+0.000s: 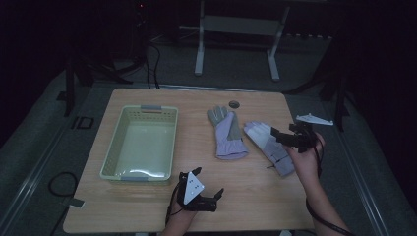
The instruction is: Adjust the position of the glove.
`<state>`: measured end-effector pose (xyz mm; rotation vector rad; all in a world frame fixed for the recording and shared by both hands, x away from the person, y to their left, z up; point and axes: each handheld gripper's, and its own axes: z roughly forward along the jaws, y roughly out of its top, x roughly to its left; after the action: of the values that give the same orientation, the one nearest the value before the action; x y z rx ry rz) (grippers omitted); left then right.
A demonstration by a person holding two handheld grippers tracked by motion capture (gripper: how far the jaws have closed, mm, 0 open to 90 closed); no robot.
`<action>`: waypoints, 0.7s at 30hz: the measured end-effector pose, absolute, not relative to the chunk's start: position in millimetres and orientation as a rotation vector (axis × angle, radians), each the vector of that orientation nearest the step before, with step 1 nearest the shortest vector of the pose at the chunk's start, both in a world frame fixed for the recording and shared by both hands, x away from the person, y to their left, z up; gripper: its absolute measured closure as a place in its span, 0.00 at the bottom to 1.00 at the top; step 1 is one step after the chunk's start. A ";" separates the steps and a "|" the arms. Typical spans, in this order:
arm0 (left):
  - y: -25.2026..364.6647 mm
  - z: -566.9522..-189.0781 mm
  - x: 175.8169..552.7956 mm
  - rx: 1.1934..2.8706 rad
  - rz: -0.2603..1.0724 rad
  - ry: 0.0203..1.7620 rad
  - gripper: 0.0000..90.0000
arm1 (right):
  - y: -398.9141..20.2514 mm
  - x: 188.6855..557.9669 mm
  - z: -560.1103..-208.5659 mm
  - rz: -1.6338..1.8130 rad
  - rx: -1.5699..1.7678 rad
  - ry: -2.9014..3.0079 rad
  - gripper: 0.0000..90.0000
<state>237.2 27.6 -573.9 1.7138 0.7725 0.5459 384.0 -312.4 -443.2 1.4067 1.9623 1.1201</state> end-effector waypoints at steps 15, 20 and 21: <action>27.4 -573.9 236.2 1.716 0.551 0.762 0.00 | -236.6 415.7 -439.8 1.134 1.339 2.108 0.28; 27.0 -573.9 235.7 1.720 0.554 0.757 0.00 | -201.7 430.9 -457.8 1.111 1.344 2.174 0.32; 27.0 -573.9 235.7 1.720 0.554 0.757 0.00 | -201.7 430.9 -457.8 1.111 1.344 2.174 0.32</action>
<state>235.7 27.0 -573.9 1.7204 0.7567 0.5538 430.9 -201.7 -457.8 1.3438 2.1744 1.1114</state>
